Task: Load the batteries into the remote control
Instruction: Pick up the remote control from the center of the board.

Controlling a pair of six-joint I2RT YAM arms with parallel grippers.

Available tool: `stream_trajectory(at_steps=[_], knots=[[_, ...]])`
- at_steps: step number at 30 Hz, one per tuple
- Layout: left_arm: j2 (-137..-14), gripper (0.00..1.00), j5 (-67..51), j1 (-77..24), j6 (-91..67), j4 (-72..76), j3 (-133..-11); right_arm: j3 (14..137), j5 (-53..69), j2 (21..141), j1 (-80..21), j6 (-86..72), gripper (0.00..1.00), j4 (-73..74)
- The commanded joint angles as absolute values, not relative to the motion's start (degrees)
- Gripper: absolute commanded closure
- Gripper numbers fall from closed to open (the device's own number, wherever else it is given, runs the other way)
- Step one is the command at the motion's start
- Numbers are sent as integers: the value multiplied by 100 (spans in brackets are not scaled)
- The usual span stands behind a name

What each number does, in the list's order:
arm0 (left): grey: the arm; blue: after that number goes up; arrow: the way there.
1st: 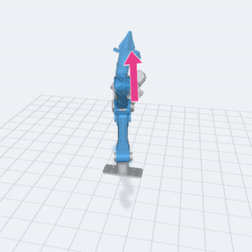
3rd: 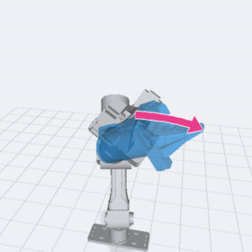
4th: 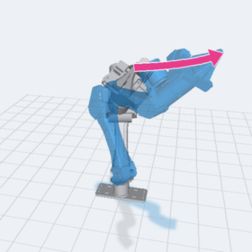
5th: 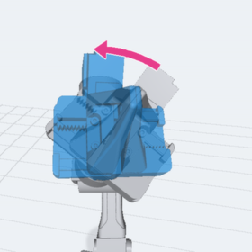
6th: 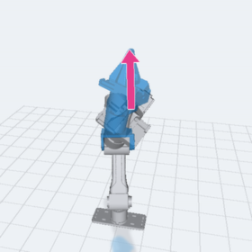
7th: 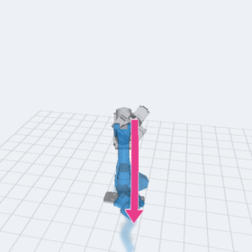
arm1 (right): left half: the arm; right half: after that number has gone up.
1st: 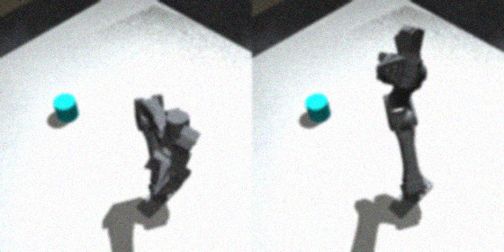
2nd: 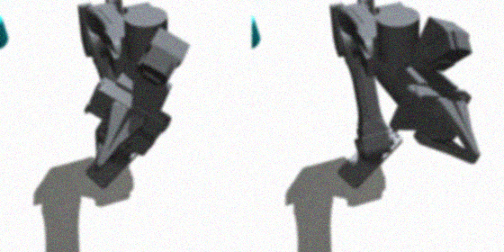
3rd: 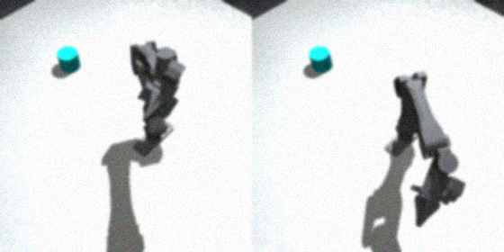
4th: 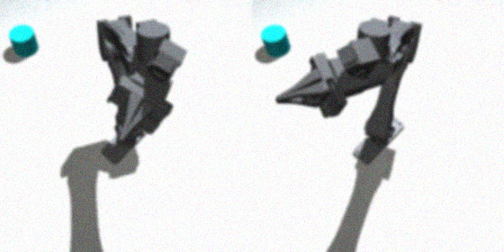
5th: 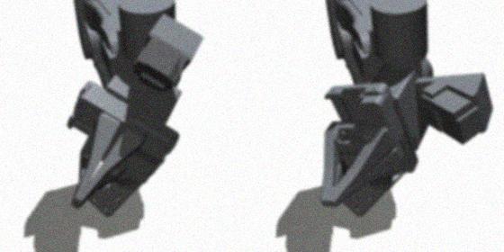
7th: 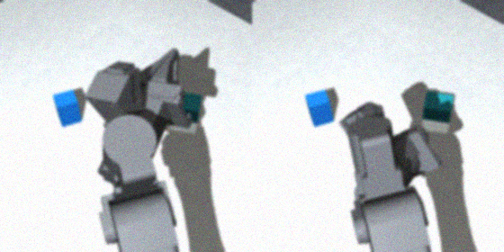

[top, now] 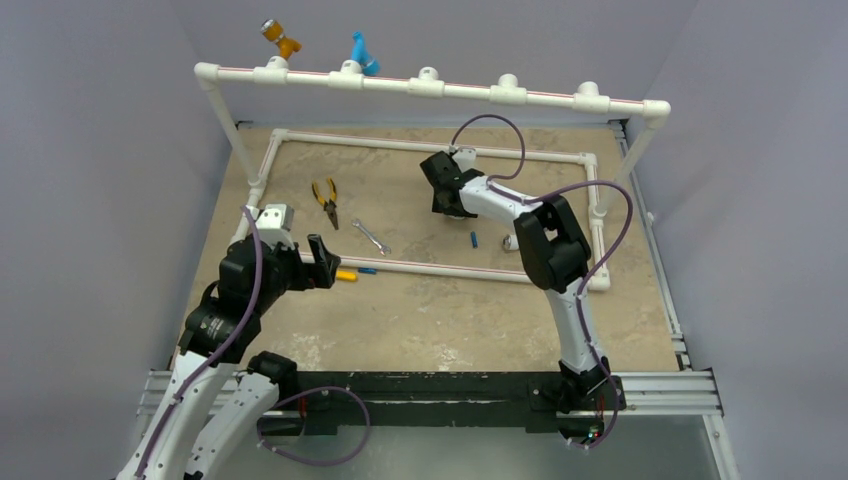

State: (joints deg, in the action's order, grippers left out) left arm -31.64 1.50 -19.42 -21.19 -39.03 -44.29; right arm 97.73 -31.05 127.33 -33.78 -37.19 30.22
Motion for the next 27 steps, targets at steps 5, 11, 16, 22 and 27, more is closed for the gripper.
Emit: stream_trajectory(at_steps=[5,11,16,22,27], knots=[[-3212,3,157,-1940,-1990,-3898,-4550,9518,-3352,12733,-3365,-3679,44,3536],[-3230,3,199,-1938,-1995,-3911,-4560,9183,-3071,12600,-3366,-3550,52,3107],[-3252,4,247,-1934,-2013,-3920,-4573,8349,-2419,12022,-3370,-3190,70,1972],[-3162,4,576,-1915,-2240,-3939,-4593,6997,-2013,10672,-3613,-2235,78,711],[-2830,3,274,-1916,-2931,-3682,-4419,6058,-1621,9464,-4148,-1262,82,270]])
